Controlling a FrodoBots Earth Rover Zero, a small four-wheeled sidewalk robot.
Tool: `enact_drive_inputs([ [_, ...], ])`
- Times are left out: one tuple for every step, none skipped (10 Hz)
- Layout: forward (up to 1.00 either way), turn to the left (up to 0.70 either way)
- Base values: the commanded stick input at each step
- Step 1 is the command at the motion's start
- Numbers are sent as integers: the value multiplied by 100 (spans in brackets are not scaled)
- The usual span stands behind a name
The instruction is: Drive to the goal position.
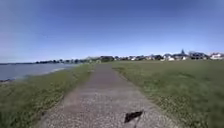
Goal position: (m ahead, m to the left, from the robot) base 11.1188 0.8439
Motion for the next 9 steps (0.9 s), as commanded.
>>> enact_drive_inputs([
  [70, 20],
  [70, 27],
  [70, 0],
  [70, 0],
  [70, 0],
  [70, 0],
  [70, 0],
  [70, 0],
  [70, 0],
])
